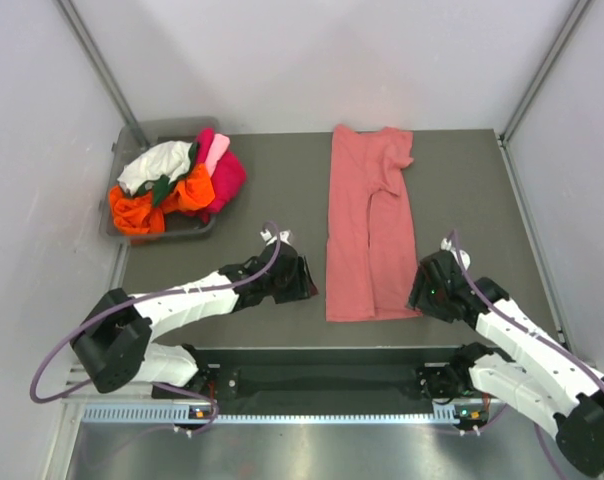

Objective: Fold and stack the t-shirts
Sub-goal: Fold the tshirt

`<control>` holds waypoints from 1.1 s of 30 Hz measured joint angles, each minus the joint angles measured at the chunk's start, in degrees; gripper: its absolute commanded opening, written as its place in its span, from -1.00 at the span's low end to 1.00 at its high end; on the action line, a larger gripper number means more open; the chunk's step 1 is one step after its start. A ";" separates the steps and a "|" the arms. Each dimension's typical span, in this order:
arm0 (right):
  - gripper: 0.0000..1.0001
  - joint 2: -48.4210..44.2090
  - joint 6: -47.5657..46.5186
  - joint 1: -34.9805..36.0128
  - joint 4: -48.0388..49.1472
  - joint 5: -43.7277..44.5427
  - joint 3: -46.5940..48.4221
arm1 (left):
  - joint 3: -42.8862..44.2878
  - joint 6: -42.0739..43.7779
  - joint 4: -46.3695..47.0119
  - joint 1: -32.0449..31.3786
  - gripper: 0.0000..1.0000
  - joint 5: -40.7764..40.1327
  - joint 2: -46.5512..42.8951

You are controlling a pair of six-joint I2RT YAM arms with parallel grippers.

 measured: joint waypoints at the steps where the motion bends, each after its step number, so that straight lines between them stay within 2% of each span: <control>1: 0.16 -0.92 0.39 0.13 -0.57 0.44 -0.70 | -0.26 -0.44 0.02 -0.63 0.13 -0.37 -0.24; 13: 0.06 -1.79 1.77 0.15 -0.57 2.10 -3.65 | -2.54 -5.60 3.17 -7.87 0.12 -1.84 0.70; 28: 0.06 -0.72 -1.86 -5.09 5.99 -1.99 -4.85 | -2.51 -7.78 6.10 -10.32 0.16 -2.12 2.78; 33: -0.01 -0.57 -2.91 -5.55 6.29 -3.19 -4.87 | -2.19 -7.78 5.95 -10.32 0.15 -2.03 2.80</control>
